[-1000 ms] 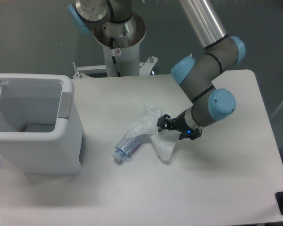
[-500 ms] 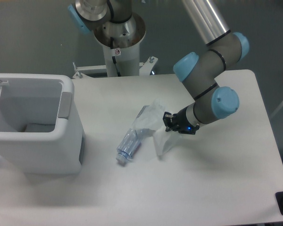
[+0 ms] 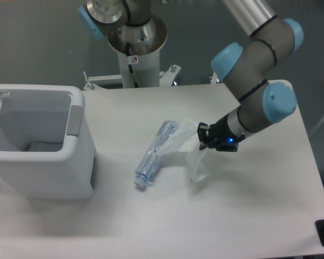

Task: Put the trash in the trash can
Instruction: 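Lift the bag and carry it over the white trash bin, then open the gripper to drop the bag into the bin, then move the open gripper back over the clear water bottle, then lower the gripper and close it around the bottle's middle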

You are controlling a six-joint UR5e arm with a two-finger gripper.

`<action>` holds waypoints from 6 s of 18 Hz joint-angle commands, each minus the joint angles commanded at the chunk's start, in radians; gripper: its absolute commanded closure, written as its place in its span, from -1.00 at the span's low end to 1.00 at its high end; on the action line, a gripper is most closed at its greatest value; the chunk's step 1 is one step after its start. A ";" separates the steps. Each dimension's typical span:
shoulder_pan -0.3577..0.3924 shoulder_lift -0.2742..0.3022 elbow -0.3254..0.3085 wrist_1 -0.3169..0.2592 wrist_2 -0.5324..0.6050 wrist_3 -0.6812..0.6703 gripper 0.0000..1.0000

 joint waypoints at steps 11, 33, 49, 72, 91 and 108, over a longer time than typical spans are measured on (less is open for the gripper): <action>-0.011 0.149 0.091 0.012 -0.374 -0.146 1.00; -0.285 0.344 0.002 0.067 -0.540 -0.198 1.00; -0.301 0.402 -0.144 0.277 -0.523 -0.187 -1.00; -0.040 0.036 -0.149 0.290 -0.188 -0.192 -1.00; -0.347 -0.113 -0.161 0.285 0.178 -0.345 -1.00; -0.397 -0.199 -0.146 0.288 0.322 -0.394 -0.05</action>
